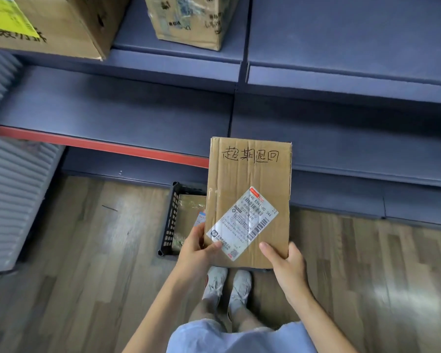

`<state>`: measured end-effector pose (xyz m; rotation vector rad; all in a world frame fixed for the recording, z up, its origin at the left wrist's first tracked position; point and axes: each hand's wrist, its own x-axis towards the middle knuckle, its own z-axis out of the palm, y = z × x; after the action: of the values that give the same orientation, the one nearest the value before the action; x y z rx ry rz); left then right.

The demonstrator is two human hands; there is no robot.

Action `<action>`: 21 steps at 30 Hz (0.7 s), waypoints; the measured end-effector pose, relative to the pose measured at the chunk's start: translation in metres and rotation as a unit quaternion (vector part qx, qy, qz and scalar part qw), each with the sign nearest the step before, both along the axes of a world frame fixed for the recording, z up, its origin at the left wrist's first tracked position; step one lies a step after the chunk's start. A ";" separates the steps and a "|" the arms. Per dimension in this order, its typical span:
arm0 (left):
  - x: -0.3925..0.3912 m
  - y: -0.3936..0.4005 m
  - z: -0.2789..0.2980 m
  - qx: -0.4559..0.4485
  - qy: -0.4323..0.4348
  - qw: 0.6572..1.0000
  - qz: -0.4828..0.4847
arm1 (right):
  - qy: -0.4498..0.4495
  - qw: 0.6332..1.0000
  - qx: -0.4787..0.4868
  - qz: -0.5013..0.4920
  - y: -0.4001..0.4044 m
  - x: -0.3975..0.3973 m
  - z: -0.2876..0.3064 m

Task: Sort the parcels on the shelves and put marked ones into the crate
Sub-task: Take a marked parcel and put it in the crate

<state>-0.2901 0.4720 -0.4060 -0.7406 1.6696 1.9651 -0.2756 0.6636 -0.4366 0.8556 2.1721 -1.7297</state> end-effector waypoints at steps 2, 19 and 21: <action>0.012 0.006 -0.023 -0.004 -0.036 0.999 0.001 | -0.023 0.999 0.005 0.023 0.006 0.005 -0.019; 0.004 -0.063 -0.212 -0.222 -0.108 0.969 -0.027 | -0.148 0.977 0.014 0.151 -0.066 -0.025 -0.205; -0.003 -0.077 -0.234 -0.245 -0.102 0.963 -0.046 | -0.146 0.978 0.030 0.143 -0.082 -0.029 -0.225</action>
<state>-0.2928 0.3947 -0.6400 -0.9808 2.0366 1.3651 -0.3044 0.5820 -0.6616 0.7148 2.0414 -1.3192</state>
